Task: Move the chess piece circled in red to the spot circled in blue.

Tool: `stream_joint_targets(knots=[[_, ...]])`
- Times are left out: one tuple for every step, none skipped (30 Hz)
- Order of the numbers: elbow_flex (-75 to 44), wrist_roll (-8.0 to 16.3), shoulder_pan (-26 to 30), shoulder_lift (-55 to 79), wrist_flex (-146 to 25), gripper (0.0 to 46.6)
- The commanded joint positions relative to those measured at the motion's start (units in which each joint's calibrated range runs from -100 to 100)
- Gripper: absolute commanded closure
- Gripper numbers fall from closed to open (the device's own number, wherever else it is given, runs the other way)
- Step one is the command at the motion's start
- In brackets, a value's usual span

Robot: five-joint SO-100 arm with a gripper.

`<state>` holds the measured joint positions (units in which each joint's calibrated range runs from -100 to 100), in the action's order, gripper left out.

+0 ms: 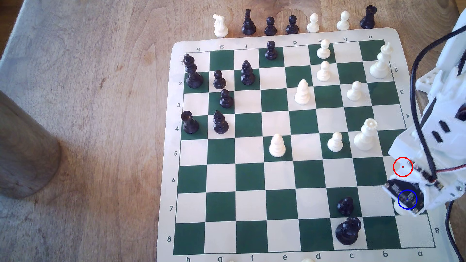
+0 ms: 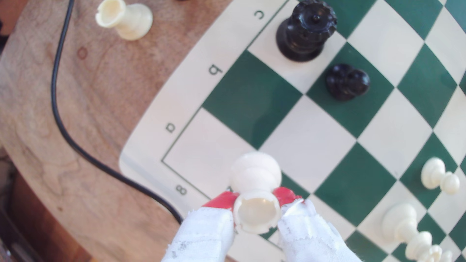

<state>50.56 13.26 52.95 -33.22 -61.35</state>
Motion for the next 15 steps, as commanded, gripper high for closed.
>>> stream_joint_targets(knots=[[-2.15, -0.59, 0.2, 2.49, 1.16, 46.2], [-1.43, -0.83, 0.28, 3.93, 1.73, 46.2], [-1.15, -0.98, 0.28, 4.44, 1.81, 46.2], [-0.97, -1.07, 0.28, 4.78, 1.81, 46.2], [-0.7, -1.17, 0.28, 4.87, 1.73, 46.2], [-0.43, -1.17, 0.43, 4.87, 1.73, 46.2], [0.21, -1.22, 0.67, 4.44, 1.49, 46.2], [0.57, -1.22, 0.82, 4.19, 1.49, 46.2], [1.11, -1.22, 0.98, 3.85, 1.4, 46.2], [1.48, -1.22, 1.14, 3.68, 1.4, 46.2], [2.2, -1.22, 1.45, 3.6, 0.91, 46.2], [2.56, -1.22, 1.61, 3.6, 0.67, 46.2], [2.93, -1.22, 1.76, 3.6, 0.5, 46.2], [3.29, -1.17, 1.84, 3.6, 0.5, 46.2], [3.65, -1.07, 1.84, 3.34, 0.42, 46.2]])
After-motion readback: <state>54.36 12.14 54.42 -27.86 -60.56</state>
